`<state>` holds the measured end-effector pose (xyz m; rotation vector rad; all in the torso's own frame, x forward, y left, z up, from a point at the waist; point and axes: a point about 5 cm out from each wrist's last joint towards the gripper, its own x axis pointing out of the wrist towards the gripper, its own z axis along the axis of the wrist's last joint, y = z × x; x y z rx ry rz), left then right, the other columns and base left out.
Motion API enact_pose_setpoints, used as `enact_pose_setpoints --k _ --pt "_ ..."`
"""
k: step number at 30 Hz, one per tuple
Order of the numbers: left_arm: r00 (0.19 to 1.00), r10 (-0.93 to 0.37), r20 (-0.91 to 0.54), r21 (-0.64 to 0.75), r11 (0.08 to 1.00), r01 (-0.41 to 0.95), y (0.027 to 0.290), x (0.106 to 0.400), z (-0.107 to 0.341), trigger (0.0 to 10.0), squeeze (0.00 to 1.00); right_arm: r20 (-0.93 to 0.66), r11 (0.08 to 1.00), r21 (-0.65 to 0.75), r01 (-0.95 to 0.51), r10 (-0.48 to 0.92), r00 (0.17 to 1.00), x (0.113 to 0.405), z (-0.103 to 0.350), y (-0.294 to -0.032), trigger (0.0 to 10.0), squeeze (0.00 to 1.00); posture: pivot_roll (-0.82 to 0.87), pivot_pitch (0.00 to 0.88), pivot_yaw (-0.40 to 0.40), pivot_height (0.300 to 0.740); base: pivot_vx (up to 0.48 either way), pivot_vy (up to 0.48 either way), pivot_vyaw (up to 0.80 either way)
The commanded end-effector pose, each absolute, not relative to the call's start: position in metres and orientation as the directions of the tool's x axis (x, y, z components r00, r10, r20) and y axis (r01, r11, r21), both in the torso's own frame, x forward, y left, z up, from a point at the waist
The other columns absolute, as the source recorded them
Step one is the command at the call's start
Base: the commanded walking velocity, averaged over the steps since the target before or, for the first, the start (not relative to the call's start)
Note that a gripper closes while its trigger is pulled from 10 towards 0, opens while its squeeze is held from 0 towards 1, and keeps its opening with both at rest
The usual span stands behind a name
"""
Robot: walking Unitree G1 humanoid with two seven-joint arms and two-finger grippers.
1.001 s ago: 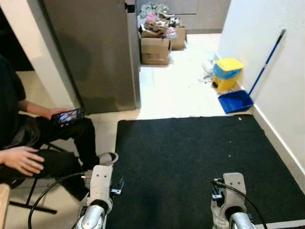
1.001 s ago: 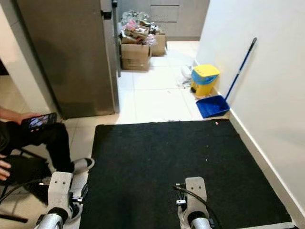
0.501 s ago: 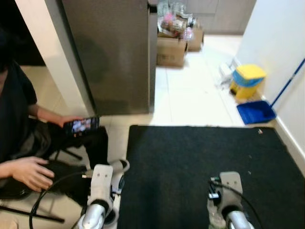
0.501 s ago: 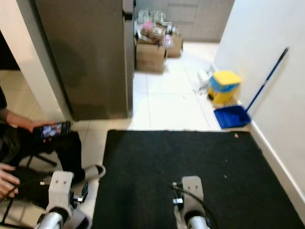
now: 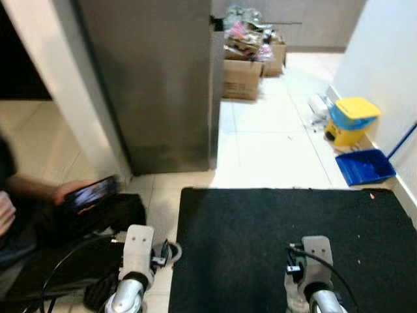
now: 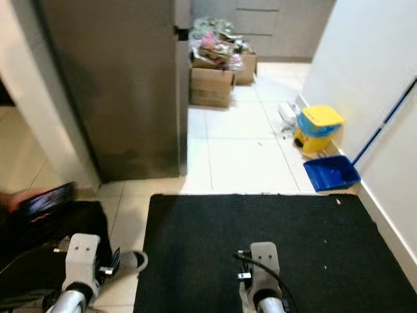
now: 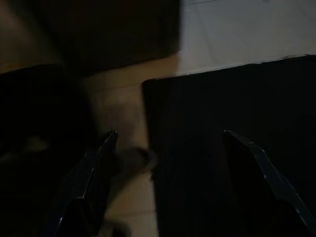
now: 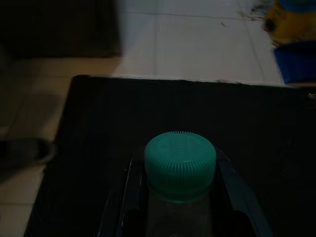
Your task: Restocking fridge
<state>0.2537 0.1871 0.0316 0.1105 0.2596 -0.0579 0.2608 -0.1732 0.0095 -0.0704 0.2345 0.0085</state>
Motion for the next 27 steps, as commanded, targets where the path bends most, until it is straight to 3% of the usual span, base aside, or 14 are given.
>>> enact_pose_setpoints --k 1,7,14,27 --pt "0.959 -0.059 -0.277 0.111 0.99 0.093 0.185 0.251 0.028 10.0 0.0 -0.269 0.997 -0.073 0.025 -0.044 0.962 0.253 0.002 -0.185 10.0 0.0 -0.07 0.153 0.002 0.707 0.394 -0.266 -0.76" --pt "0.958 -0.062 -0.279 0.11 0.989 0.096 0.183 0.252 0.028 10.0 0.0 -0.269 0.997 -0.076 0.029 -0.048 0.962 0.253 0.002 -0.186 10.0 0.0 -0.07 0.153 0.002 0.707 0.396 -0.268 -0.61" --pt "0.954 -0.043 -0.298 0.131 0.988 0.086 0.186 0.253 0.026 10.0 0.0 -0.264 0.996 -0.084 0.026 -0.047 0.963 0.256 0.004 -0.187 10.0 0.0 -0.08 0.161 0.011 0.707 0.398 -0.264 0.0" --pt "0.957 0.05 -0.287 0.145 0.989 -0.008 0.205 0.262 0.032 10.0 0.0 -0.278 0.993 -0.105 0.046 -0.074 0.958 0.26 0.005 -0.192 10.0 0.0 -0.09 0.172 0.014 0.707 0.415 0.0 0.04"
